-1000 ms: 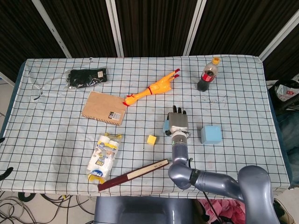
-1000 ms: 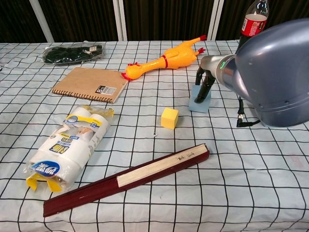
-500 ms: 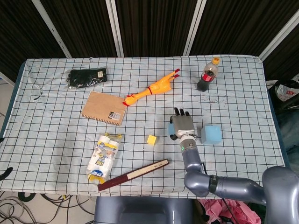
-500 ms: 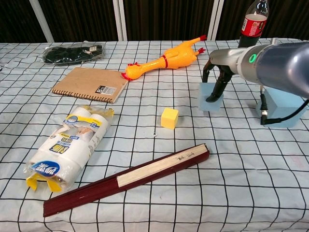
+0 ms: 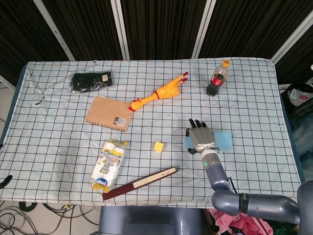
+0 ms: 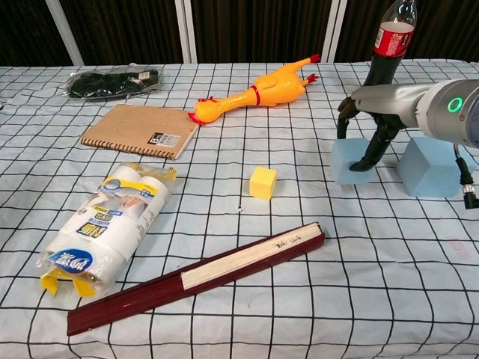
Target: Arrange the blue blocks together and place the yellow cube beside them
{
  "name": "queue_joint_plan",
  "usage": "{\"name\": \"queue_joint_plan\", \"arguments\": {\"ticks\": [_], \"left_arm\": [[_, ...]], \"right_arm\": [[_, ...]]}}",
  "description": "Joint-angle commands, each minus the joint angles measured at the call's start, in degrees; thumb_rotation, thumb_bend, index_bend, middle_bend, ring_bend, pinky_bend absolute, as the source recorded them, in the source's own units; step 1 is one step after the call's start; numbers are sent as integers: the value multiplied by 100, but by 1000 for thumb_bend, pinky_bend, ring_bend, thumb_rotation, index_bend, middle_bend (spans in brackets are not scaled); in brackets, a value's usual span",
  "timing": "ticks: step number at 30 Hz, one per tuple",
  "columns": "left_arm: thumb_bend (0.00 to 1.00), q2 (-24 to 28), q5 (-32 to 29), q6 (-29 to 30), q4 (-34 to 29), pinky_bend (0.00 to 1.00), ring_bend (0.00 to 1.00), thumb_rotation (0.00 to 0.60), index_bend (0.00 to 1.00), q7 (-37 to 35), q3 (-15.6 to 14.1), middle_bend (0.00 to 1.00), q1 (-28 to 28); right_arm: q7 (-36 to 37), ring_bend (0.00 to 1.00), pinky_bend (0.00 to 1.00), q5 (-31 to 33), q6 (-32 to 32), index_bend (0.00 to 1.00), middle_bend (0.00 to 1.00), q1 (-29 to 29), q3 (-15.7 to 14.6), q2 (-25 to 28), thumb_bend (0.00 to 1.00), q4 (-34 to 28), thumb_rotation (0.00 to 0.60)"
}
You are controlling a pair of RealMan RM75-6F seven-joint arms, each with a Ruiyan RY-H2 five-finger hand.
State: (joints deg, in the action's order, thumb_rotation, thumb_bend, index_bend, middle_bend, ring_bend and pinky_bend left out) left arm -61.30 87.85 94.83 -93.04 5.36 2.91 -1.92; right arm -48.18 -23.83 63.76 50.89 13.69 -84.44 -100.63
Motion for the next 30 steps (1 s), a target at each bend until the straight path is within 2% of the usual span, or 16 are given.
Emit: {"name": "queue_joint_plan", "arguments": {"ticks": [1, 14, 30], "left_arm": [[37, 3, 5, 8, -4, 0, 0, 600, 188, 0, 0, 63, -3], [37, -15, 10, 64, -1, 0, 0, 600, 189, 57, 15, 63, -23], [37, -27, 6, 87, 1, 0, 0, 600, 189, 96, 27, 64, -35]], "right_arm": [[60, 0, 91, -132, -81, 456, 15, -19, -114, 13, 267, 135, 600], [412, 0, 91, 81, -610, 457, 15, -15, -192, 183, 268, 493, 600], [688, 0, 91, 126, -863, 457, 15, 18, -321, 376, 268, 746, 600]]}}
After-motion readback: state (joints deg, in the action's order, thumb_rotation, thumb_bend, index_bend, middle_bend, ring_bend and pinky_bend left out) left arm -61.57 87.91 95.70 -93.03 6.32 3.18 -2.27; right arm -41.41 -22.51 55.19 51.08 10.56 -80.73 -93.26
